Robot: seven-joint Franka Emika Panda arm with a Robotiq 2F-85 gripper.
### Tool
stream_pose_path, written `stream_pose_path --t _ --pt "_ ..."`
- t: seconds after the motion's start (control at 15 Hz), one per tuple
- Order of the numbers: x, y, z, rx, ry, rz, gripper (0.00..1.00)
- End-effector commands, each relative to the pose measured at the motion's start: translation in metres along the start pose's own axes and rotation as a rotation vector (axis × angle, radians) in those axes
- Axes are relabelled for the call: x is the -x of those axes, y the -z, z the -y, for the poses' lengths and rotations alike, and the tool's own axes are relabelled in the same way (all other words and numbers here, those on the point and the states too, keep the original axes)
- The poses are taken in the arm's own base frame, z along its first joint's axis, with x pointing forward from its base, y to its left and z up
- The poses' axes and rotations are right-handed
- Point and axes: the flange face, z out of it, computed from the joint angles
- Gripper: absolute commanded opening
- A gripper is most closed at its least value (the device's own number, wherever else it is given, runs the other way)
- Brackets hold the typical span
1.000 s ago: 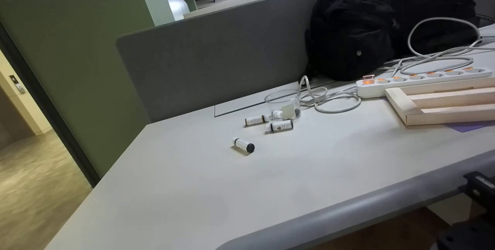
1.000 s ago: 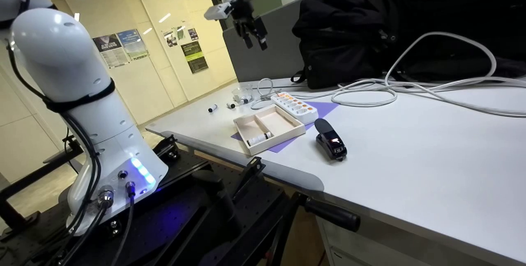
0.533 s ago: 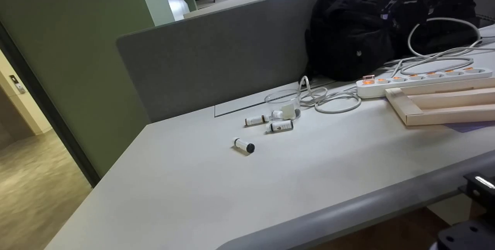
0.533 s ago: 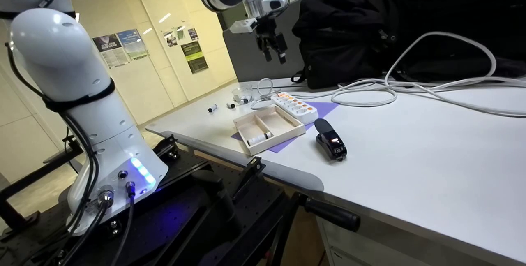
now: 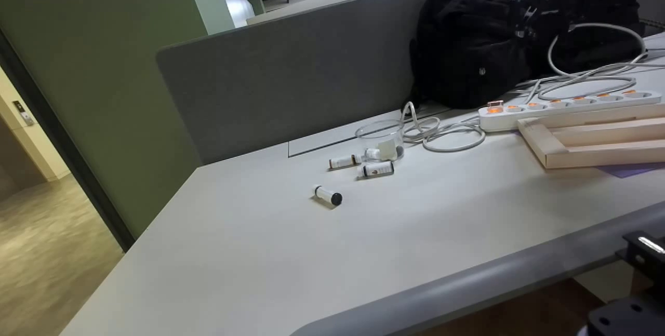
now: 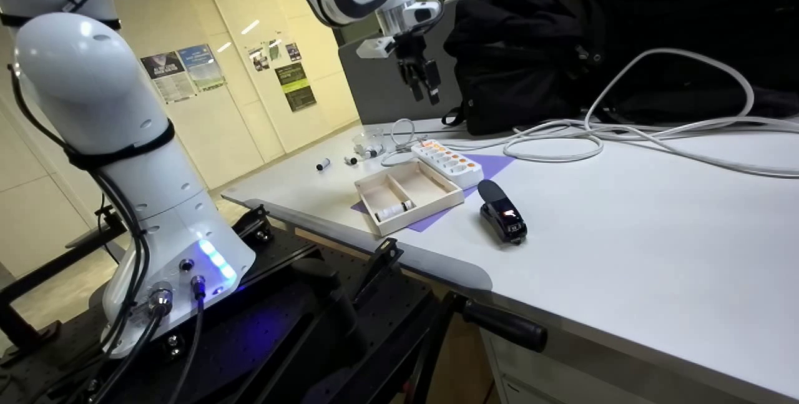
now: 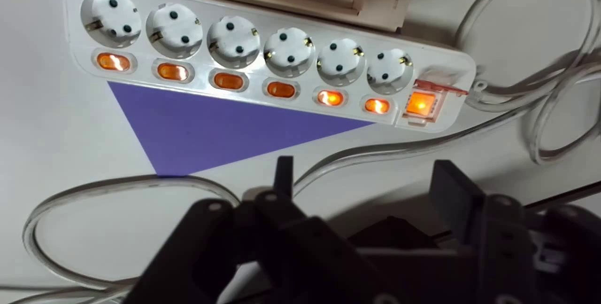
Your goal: Press the third button from the left on the extension cord
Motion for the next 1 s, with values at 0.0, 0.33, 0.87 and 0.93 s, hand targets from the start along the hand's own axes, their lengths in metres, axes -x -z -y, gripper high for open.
stream_pose_path --t 0.0,0.33,0.87,0.93 --pt "-0.02 -0.042 -0.003 0.037 -0.133 -0.021 0.46" --pt "-0.028 -0.095 -0.002 0.117 -0.229 -0.014 0.12" --pt "-0.038 -0.122 0.019 0.211 -0.28 0.081 0.0" --pt "-0.04 -0.119 0.021 0.22 -0.278 0.086 0.0"
